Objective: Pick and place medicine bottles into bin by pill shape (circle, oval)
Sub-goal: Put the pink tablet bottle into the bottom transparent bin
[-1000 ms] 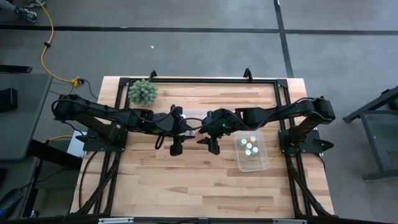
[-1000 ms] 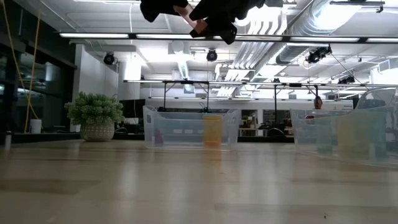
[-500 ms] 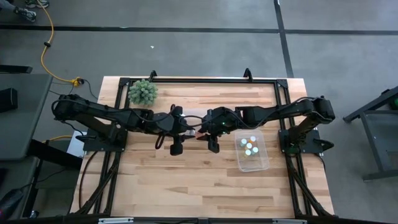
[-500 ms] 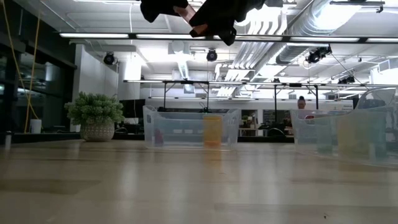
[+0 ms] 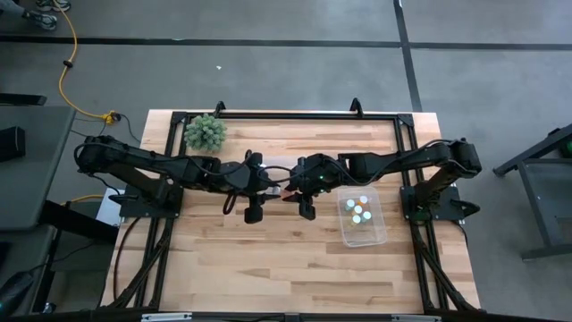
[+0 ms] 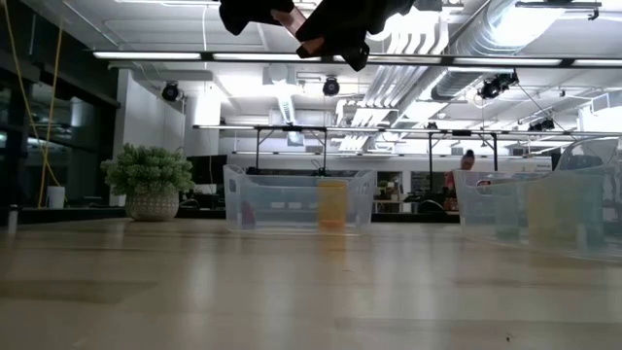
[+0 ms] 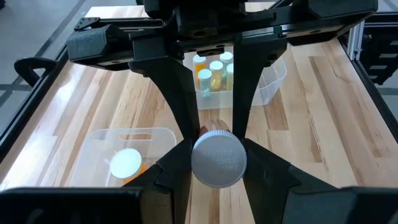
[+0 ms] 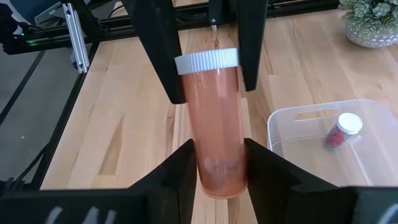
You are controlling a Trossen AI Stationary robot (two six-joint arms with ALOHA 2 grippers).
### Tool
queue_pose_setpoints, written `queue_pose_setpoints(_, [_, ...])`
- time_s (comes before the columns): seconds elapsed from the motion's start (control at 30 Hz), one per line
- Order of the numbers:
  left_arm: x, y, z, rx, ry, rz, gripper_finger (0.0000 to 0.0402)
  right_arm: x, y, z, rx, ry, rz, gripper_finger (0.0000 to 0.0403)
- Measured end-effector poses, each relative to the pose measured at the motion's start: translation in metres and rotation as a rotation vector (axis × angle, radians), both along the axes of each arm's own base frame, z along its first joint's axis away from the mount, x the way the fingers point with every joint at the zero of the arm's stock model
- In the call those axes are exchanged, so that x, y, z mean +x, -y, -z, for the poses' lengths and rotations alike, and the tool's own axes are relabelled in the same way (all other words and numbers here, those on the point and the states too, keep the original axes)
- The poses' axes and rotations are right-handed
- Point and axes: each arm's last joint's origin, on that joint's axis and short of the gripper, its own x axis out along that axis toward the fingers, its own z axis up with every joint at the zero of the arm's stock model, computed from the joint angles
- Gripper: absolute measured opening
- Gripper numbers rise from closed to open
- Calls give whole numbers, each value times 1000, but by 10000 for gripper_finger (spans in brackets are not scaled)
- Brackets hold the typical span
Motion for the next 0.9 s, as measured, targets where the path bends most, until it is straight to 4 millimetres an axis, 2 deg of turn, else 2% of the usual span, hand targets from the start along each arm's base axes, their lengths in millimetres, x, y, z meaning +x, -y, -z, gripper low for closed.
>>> queue_pose_setpoints(0.4, [0, 0, 0, -5, 0, 9, 113, 0, 0, 0, 21, 2, 14, 111])
queue_pose_setpoints(0.7, [1, 0, 0, -15, 9, 18, 113, 2, 0, -7, 8, 39, 6, 182])
queue_pose_setpoints(0.9, [1, 0, -1, -22, 11, 29, 113, 3, 0, -9, 7, 65, 4, 196])
